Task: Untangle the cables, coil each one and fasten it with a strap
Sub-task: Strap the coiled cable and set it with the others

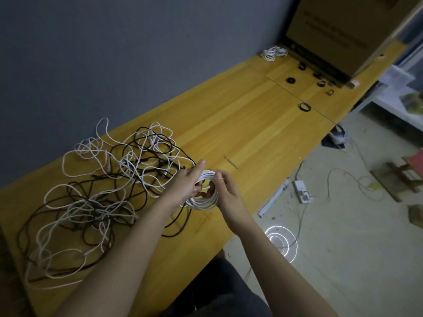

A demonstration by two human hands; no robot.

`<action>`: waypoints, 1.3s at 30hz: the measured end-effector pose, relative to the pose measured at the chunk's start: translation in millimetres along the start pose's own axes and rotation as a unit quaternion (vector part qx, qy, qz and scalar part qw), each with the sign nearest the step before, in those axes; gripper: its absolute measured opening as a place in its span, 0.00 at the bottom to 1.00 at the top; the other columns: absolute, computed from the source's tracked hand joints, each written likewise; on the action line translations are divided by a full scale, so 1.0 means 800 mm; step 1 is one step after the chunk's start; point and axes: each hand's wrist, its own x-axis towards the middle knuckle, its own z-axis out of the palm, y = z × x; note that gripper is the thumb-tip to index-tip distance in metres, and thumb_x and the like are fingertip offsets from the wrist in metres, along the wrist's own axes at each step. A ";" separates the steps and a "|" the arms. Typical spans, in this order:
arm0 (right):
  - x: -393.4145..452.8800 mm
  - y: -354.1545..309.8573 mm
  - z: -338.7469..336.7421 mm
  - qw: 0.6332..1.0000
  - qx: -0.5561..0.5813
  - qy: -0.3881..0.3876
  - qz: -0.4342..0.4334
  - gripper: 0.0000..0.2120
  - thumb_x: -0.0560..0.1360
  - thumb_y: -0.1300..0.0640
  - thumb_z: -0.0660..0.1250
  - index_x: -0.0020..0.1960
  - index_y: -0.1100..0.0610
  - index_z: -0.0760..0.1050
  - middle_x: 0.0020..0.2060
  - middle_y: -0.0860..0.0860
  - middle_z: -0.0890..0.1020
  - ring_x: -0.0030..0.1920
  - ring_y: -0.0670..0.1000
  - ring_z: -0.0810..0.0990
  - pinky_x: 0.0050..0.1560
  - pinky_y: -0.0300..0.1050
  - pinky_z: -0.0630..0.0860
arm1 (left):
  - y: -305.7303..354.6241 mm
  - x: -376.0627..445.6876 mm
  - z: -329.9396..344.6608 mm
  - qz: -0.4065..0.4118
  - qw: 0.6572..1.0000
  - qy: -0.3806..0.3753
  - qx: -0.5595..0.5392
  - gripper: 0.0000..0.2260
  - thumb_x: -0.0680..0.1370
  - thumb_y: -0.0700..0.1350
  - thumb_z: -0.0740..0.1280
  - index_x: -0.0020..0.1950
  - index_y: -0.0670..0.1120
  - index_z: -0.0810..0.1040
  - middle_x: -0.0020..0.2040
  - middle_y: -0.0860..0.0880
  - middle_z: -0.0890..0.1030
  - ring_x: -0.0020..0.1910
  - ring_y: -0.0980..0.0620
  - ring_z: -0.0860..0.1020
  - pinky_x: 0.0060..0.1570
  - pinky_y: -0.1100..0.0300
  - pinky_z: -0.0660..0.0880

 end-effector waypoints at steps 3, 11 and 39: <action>0.009 -0.005 -0.023 0.994 0.108 0.001 0.020 0.21 0.74 0.45 0.62 0.61 0.56 0.75 0.42 0.50 0.77 0.39 0.47 0.76 0.44 0.44 0.74 | 0.012 0.009 0.020 0.015 0.999 0.026 0.013 0.24 0.80 0.61 0.55 0.35 0.43 0.70 0.24 0.51 0.65 0.24 0.53 0.64 0.32 0.58 0.61; 0.047 -0.026 -0.156 0.988 0.143 0.059 0.002 0.15 0.76 0.47 0.64 0.59 0.51 0.78 0.47 0.56 0.81 0.45 0.52 0.80 0.49 0.50 0.77 | 0.082 0.076 0.152 0.043 0.995 0.090 -0.027 0.20 0.82 0.54 0.57 0.33 0.47 0.71 0.20 0.56 0.68 0.21 0.61 0.69 0.25 0.69 0.66; 0.332 -0.142 -0.635 0.955 -0.187 0.208 -0.094 0.12 0.83 0.54 0.54 0.47 0.56 0.74 0.28 0.50 0.72 0.26 0.45 0.68 0.29 0.42 0.65 | 0.343 0.434 0.502 0.108 0.992 -0.064 0.020 0.17 0.82 0.54 0.56 0.43 0.44 0.72 0.27 0.55 0.70 0.26 0.56 0.70 0.35 0.58 0.68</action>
